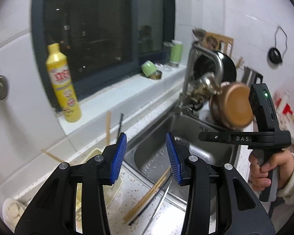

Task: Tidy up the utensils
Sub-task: 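Move the left tool to the pile and grasp a chopstick while the right tool grasps another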

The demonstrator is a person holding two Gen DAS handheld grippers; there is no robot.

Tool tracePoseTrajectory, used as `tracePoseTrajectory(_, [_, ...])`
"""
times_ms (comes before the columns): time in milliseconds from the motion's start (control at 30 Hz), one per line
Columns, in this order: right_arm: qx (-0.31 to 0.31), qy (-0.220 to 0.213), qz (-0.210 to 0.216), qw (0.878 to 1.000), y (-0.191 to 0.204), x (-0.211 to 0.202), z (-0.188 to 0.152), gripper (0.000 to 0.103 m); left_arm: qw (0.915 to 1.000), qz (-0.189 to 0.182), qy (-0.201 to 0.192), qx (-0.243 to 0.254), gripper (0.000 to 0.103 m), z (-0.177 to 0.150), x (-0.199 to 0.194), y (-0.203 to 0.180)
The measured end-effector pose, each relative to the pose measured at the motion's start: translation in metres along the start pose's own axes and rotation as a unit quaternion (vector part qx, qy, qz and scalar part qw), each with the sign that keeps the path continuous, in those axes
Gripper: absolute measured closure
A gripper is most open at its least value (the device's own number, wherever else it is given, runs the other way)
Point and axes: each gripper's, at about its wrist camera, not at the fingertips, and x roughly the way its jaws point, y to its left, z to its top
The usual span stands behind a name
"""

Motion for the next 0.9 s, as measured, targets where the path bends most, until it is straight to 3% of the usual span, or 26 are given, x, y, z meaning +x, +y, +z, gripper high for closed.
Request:
tracePoseTrajectory(500, [0.076, 0.068, 0.022, 0.995, -0.054, 0.057, -0.057, 0.094, 0.9914, -0.039, 0.096, 0.079, 0.062, -0.033, 0.086, -0.03])
tracePoseTrajectory(900, [0.123, 0.11, 0.034, 0.986, -0.076, 0.101, -0.075, 0.092, 0.9766, -0.057, 0.168, 0.122, 0.062, -0.036, 0.158, -0.035])
